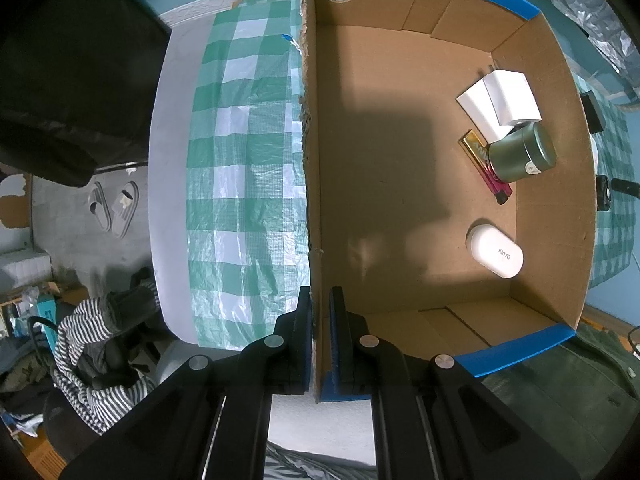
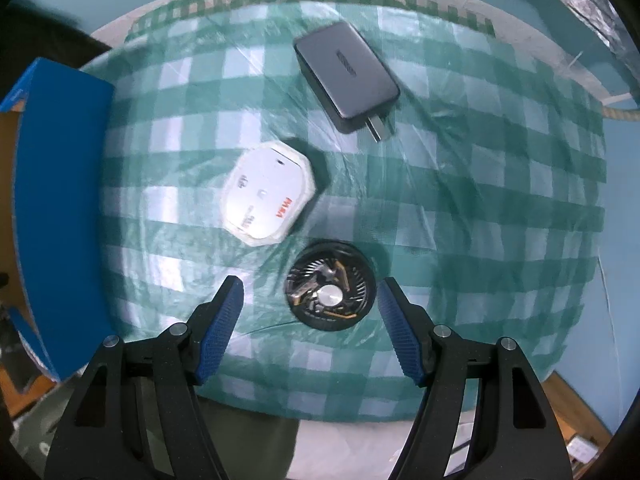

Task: Organize rigid objects
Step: 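Move the right gripper back over the black round fan, then grasp the black round fan with the right gripper, then carry the black fan into the box and release it beside the tin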

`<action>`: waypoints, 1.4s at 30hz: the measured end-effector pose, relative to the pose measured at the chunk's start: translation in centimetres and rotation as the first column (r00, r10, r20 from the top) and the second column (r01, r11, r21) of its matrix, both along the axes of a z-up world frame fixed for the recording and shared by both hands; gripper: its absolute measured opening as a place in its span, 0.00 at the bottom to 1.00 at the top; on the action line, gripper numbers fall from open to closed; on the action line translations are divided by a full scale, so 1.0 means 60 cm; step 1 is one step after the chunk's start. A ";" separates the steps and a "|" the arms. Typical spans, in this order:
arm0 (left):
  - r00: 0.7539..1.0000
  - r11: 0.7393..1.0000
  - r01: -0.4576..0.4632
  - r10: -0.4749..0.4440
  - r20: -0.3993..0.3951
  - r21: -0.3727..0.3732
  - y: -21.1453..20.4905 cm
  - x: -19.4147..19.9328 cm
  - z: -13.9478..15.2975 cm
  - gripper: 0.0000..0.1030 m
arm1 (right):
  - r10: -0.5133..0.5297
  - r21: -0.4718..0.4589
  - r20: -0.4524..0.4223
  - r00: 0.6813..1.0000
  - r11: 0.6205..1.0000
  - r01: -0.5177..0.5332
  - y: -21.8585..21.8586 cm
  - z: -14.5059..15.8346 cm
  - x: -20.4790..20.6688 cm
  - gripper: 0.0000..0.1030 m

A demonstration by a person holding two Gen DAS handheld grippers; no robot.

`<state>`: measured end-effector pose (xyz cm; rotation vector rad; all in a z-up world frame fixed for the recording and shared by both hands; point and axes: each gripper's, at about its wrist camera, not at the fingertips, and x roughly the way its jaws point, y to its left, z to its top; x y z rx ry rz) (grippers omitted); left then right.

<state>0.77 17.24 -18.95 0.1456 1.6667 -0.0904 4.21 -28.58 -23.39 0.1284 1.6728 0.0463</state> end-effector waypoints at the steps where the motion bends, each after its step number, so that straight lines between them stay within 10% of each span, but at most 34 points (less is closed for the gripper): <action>1: 1.000 1.000 -0.001 0.001 0.001 0.000 0.000 0.000 0.000 0.07 | 0.001 -0.004 -0.005 1.000 1.000 -0.001 -0.003 -0.008 0.000 0.68; 42: 1.000 1.000 0.001 -0.001 -0.004 -0.003 0.001 0.001 -0.001 0.07 | 0.037 -0.015 -0.049 0.998 0.999 -0.037 0.033 -0.083 0.001 0.60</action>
